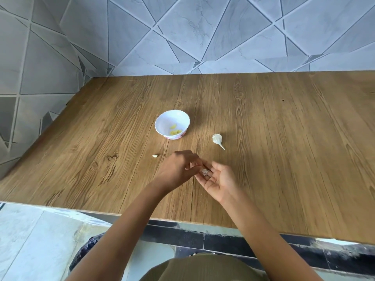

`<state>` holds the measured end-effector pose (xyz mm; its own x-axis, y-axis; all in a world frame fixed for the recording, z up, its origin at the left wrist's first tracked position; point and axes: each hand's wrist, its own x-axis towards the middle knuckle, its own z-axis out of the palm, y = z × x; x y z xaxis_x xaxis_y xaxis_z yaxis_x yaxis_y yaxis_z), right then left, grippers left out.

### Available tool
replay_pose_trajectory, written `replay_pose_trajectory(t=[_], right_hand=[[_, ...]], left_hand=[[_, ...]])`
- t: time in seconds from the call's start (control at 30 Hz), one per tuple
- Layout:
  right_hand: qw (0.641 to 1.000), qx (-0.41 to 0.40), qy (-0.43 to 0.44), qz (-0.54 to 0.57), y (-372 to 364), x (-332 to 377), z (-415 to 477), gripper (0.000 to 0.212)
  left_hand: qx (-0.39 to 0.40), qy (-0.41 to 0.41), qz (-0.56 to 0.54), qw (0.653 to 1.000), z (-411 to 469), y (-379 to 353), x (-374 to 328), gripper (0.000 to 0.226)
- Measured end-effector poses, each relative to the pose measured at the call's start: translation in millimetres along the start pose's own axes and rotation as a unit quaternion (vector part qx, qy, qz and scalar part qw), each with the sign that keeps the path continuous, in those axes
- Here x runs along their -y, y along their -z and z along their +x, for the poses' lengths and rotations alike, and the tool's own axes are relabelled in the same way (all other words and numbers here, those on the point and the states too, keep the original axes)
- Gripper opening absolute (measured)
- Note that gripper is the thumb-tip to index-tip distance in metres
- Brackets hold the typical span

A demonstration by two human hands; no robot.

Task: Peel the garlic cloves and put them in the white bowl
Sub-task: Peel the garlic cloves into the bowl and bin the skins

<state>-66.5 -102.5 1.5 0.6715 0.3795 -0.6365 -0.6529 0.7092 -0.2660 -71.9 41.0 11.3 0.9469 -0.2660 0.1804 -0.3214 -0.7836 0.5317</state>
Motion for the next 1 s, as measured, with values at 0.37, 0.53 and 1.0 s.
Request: replay_pose_trajectory(t=[0.37,0.53,1.0], right_hand=[[1.0,-0.004,0.02,0.002,7,9,1,0.033],[1.0,-0.005,0.02,0.003,8,9,0,0.033],[1.0,-0.014,0.007,-0.022,-5,5,6,0.033]], left_hand=[[0.054,0.061,0.066,0.994,-6,1,22,0.011],[0.097,0.05,0.168,0.98,-2,-1,20,0.013],[0.034,-0.006,0.007,0.999,14,6,-1,0.02]])
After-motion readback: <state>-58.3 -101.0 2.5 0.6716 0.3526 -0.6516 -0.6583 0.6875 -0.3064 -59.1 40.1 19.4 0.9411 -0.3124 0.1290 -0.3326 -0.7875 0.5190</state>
